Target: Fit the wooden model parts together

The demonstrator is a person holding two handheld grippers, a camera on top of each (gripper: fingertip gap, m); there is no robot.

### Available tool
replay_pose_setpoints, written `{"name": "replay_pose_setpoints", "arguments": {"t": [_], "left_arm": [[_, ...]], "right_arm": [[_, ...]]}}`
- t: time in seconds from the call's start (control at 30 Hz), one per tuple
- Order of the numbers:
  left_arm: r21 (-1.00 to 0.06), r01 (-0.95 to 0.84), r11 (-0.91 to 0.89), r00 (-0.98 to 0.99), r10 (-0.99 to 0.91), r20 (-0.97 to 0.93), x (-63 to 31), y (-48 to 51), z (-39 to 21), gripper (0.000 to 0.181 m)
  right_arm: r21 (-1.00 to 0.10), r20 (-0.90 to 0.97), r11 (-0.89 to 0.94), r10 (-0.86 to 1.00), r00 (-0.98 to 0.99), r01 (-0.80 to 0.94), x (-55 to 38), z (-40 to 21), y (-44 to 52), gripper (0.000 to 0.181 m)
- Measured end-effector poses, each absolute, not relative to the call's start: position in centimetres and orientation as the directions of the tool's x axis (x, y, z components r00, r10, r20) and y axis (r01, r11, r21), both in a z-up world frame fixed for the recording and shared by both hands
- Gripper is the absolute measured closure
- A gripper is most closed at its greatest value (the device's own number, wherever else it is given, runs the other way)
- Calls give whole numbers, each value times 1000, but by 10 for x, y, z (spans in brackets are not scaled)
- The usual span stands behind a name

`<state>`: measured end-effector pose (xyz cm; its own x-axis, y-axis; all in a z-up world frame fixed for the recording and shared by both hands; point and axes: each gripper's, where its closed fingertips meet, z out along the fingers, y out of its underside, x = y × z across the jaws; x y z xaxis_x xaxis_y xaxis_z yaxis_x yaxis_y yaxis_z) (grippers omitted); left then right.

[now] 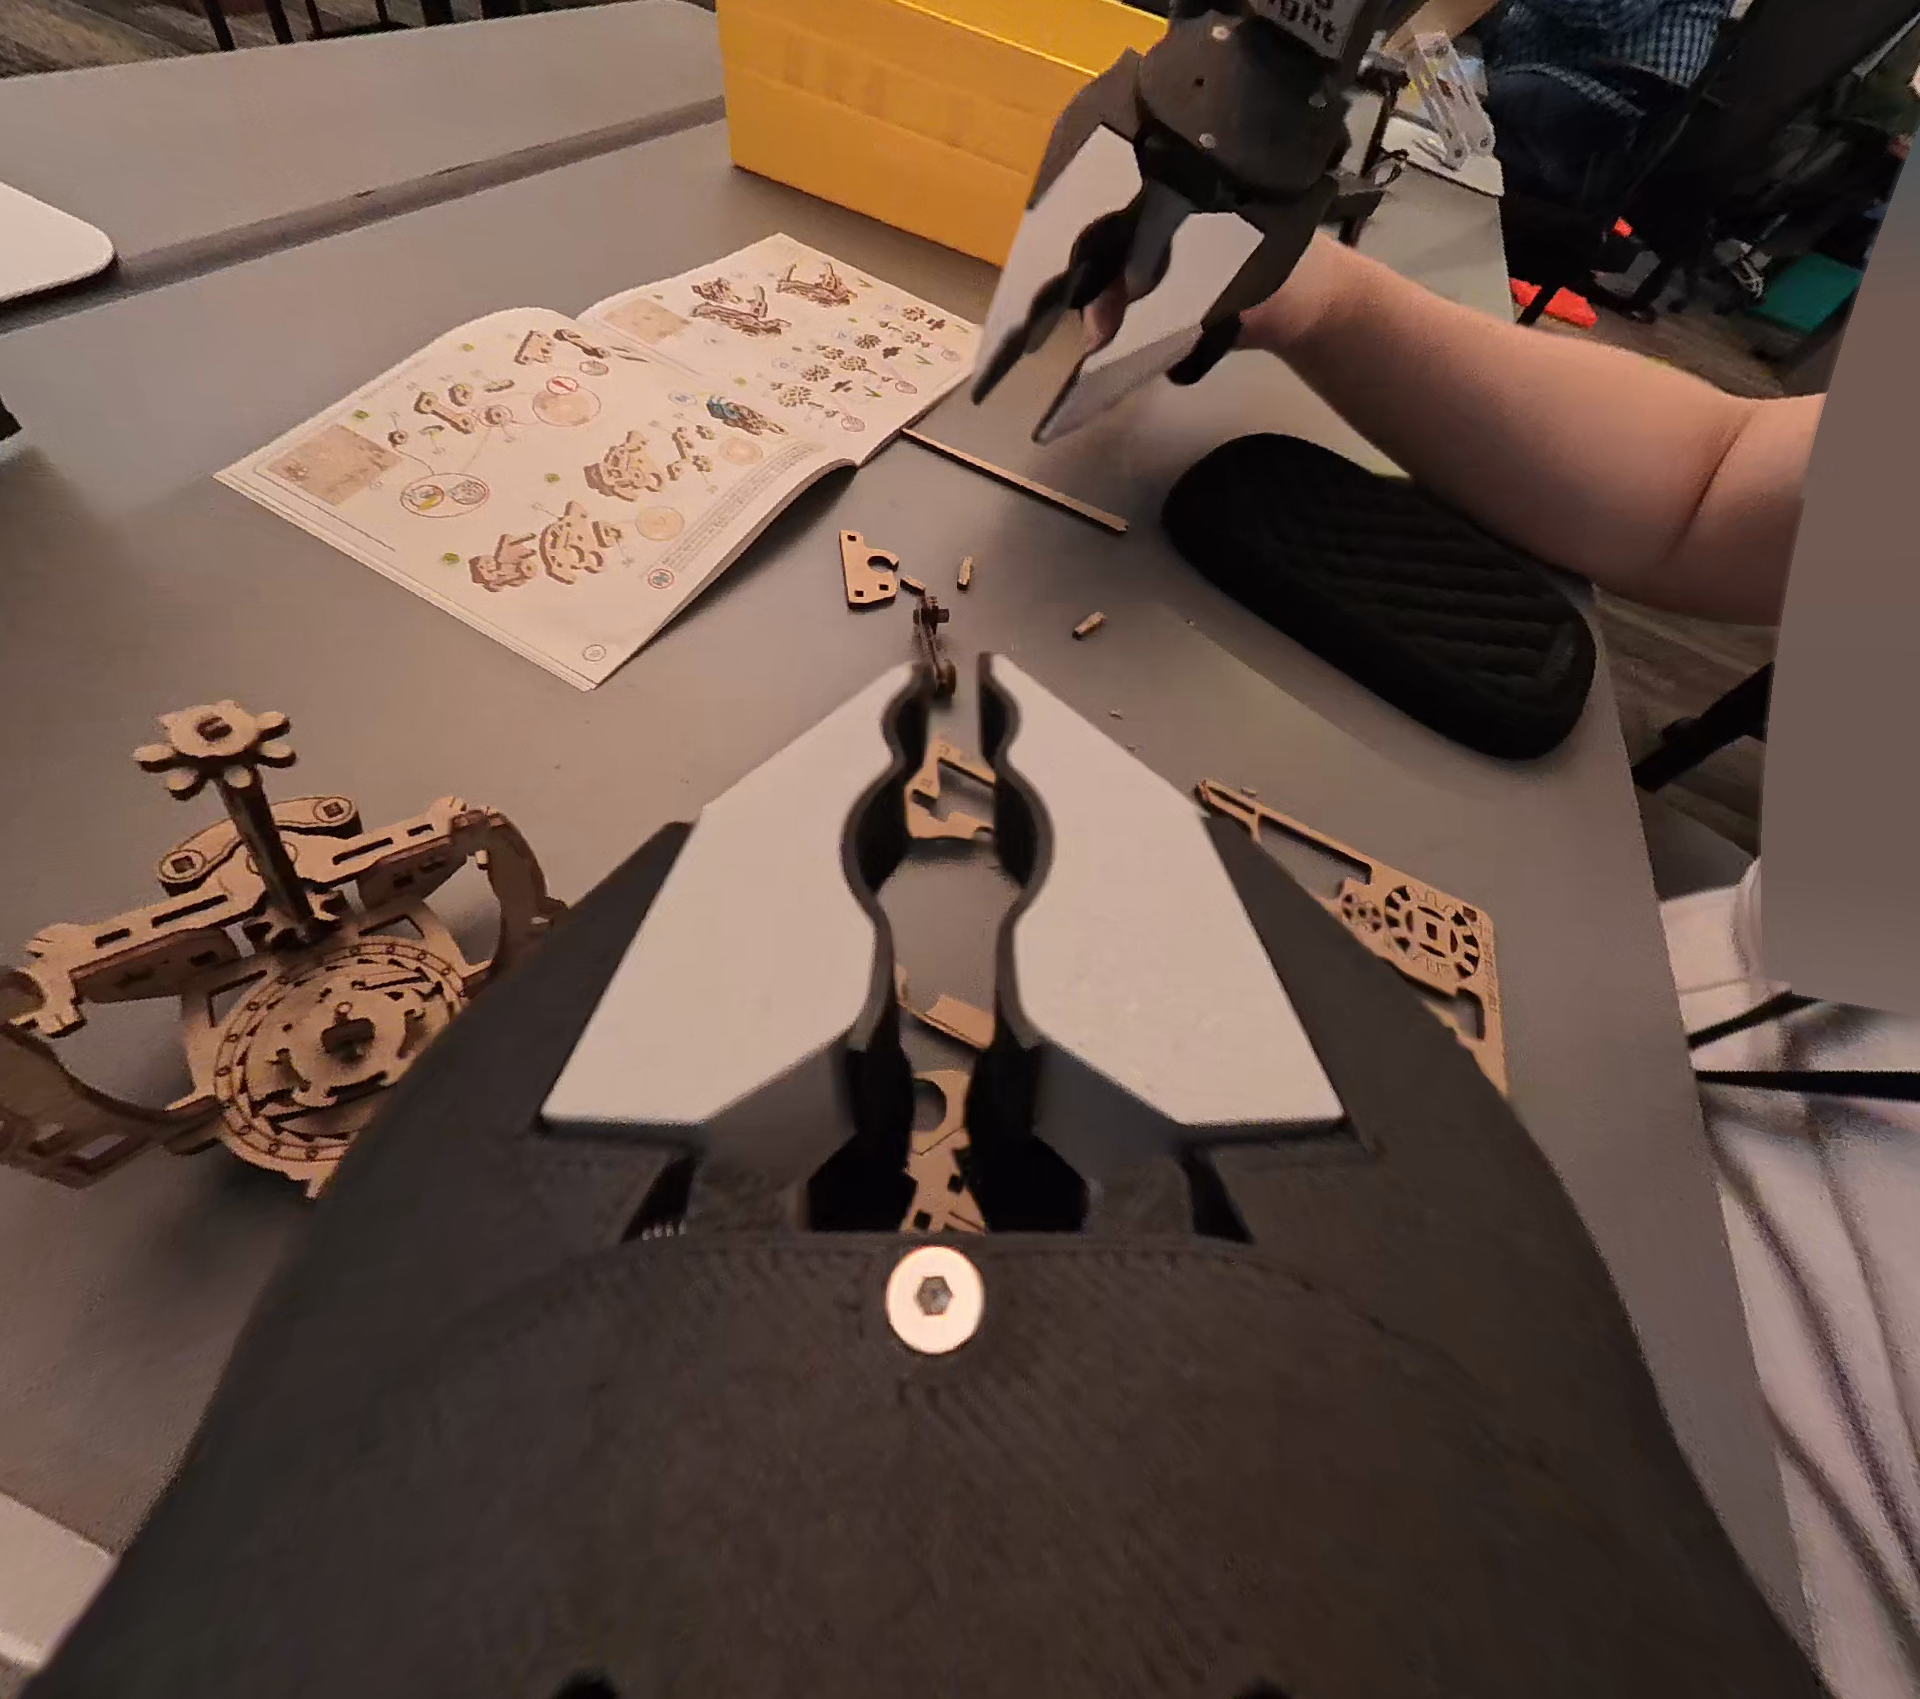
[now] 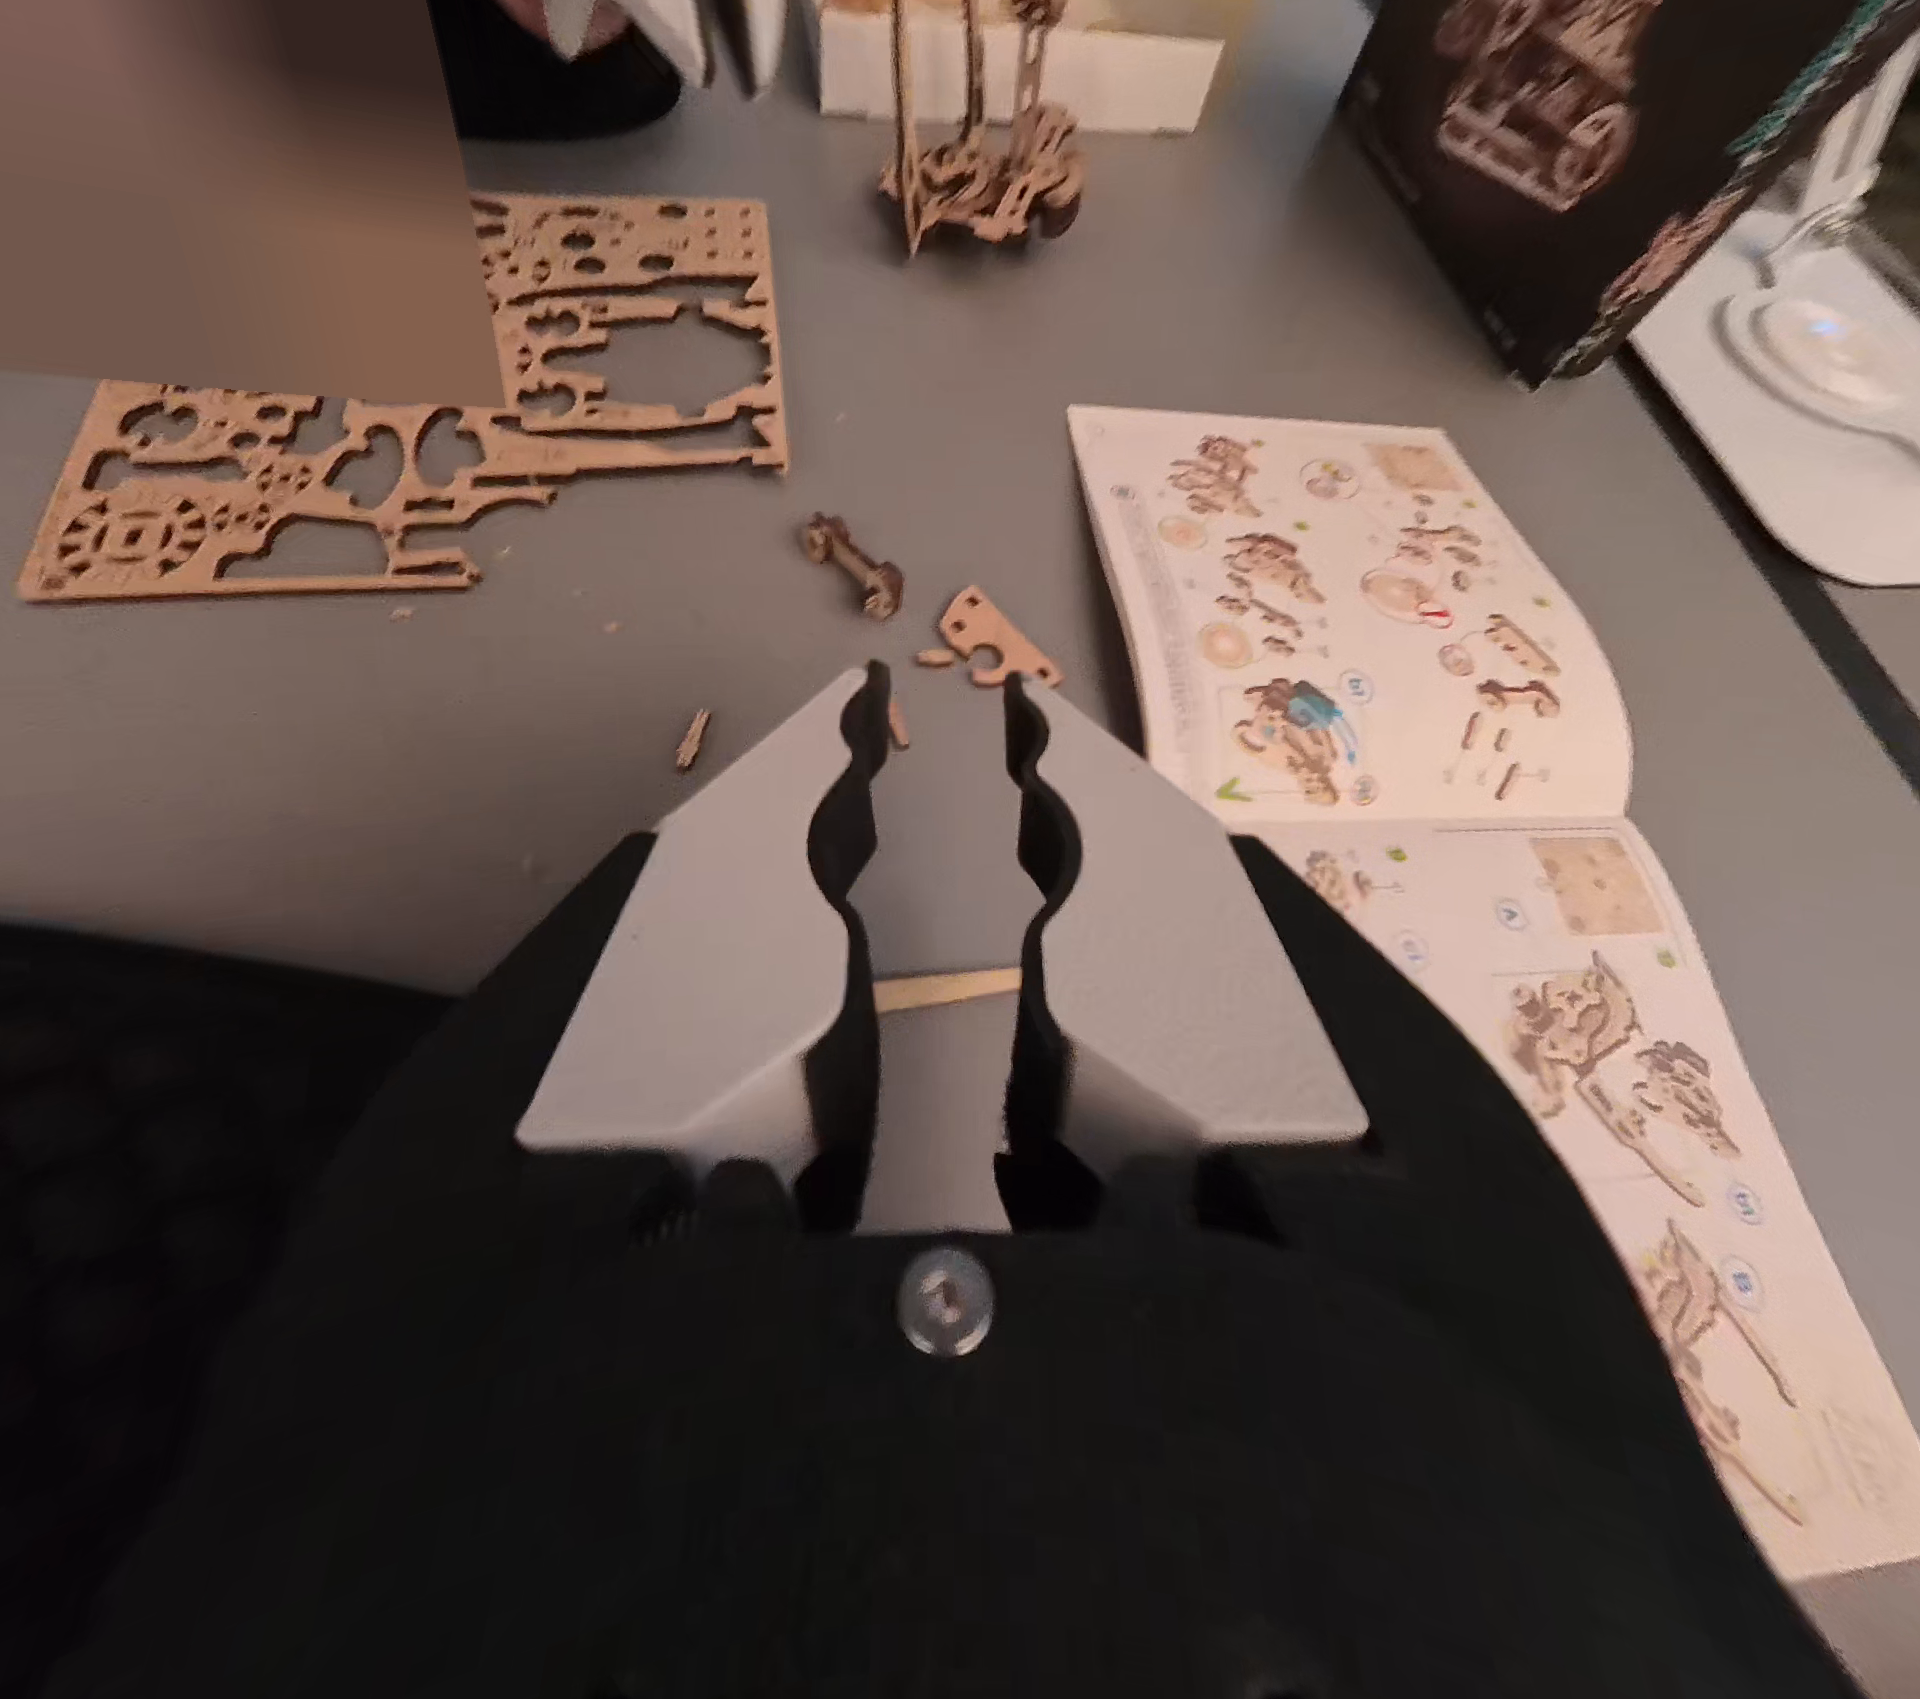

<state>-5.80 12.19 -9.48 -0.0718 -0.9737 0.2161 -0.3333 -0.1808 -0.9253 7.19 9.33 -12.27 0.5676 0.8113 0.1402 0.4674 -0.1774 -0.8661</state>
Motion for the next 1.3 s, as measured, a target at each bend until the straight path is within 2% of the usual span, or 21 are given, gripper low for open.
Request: {"name": "replay_pose_setpoints", "arguments": {"t": [0.07,0.17,0.33,0.4,0.43,0.67,0.8,0.9,0.97,1.03,1.13,1.23,1.3], "left_arm": [[-921,-330,-207,-75,-967,244,-56,121,-95,167],[-908,-356,-219,-82,-961,264,-55,117,-101,170],[-908,-367,-201,-78,-966,246,-55,117,-104,173],[-909,-367,-200,-78,-966,245,-55,117,-104,173],[-910,-363,-201,-81,-966,245,-56,117,-103,174],[-905,-377,-197,-99,-963,251,-55,112,-103,174],[-899,-401,-178,-110,-965,240,-55,108,-107,174],[-896,-411,-170,-125,-963,240,-54,103,-109,175],[-893,-418,-166,-129,-962,239,-53,101,-111,175],[-892,-421,-165,-136,-961,242,-53,99,-111,175],[-893,-421,-157,-137,-963,234,-53,98,-111,175],[-896,-415,-158,-130,-964,230,-53,100,-109,175],[-896,-413,-163,-129,-963,234,-53,100,-108,175]], "right_arm": [[-833,102,-209,852,514,512,67,-127,80,167],[-776,35,-249,900,435,579,51,-137,58,166],[-658,32,-261,928,372,706,35,-171,46,164],[-671,-8,-264,937,349,693,26,-176,43,168],[-686,-30,-266,940,339,678,23,-175,42,180],[-683,62,-207,939,339,700,31,-176,50,181],[-742,43,-140,966,256,655,12,-166,39,158],[-706,61,-141,964,258,694,13,-176,41,158],[-735,25,-164,963,268,658,10,-175,42,162],[-733,-30,-193,967,253,652,9,-176,36,180],[-708,3,-204,957,292,677,15,-176,42,180],[-702,146,-197,901,409,685,33,-172,69,181],[-712,148,-251,859,490,656,47,-171,82,181]]}}
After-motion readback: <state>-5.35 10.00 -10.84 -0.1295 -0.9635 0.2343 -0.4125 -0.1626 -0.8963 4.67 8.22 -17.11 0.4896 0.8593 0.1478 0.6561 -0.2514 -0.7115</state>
